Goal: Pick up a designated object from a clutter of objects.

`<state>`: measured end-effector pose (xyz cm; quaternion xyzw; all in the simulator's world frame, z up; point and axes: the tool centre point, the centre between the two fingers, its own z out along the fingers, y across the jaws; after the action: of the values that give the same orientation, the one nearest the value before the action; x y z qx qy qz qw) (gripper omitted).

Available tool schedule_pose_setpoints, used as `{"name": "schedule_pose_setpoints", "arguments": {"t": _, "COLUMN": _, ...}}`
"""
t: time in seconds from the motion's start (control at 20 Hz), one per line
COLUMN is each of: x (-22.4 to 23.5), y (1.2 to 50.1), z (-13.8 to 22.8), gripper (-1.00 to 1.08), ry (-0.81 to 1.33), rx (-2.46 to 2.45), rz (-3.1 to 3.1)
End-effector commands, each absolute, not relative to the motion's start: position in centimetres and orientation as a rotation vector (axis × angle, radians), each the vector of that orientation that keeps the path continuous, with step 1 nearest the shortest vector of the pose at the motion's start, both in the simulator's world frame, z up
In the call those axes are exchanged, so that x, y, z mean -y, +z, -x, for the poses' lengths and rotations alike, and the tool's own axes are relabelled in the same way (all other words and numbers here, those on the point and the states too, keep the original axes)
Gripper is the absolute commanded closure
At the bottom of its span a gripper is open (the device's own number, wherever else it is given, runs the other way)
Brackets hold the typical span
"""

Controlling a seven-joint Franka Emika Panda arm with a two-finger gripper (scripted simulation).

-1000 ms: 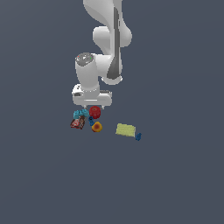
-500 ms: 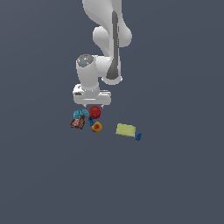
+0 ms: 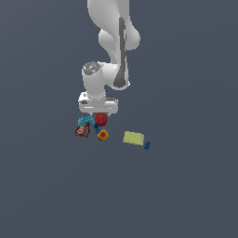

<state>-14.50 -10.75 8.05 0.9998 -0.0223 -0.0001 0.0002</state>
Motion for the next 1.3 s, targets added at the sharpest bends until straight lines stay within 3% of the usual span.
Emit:
{"name": "schedule_pose_setpoints", "arguments": {"t": 0.0, "x": 10.8, "y": 7.0, "z": 14.6, "gripper": -0.92, "ry": -0.001, "rx": 0.07, "rz": -3.14}}
{"name": "schedule_pose_setpoints", "arguments": {"t": 0.55, "x": 10.7, "y": 4.6, "z": 14.5, "gripper": -0.92, "ry": 0.0, "rx": 0.069, "rz": -3.141}}
{"name": "schedule_pose_setpoints", "arguments": {"t": 0.6, "x": 10.7, "y": 4.6, "z": 14.5, "gripper": 1.08, "ry": 0.0, "rx": 0.069, "rz": -3.141}}
{"name": "schedule_pose_setpoints", "arguments": {"t": 1.05, "x": 10.7, "y": 4.6, "z": 14.5, "gripper": 1.08, "ry": 0.0, "rx": 0.069, "rz": -3.141}}
{"name": "schedule_pose_setpoints", "arguments": {"t": 1.1, "x": 12.3, "y": 6.5, "z": 12.8, "gripper": 1.08, "ry": 0.088, "rx": 0.104, "rz": -3.124}}
{"name": "schedule_pose_setpoints", "arguments": {"t": 1.25, "x": 12.2, "y": 6.7, "z": 12.7, "gripper": 1.08, "ry": 0.088, "rx": 0.104, "rz": -3.124}}
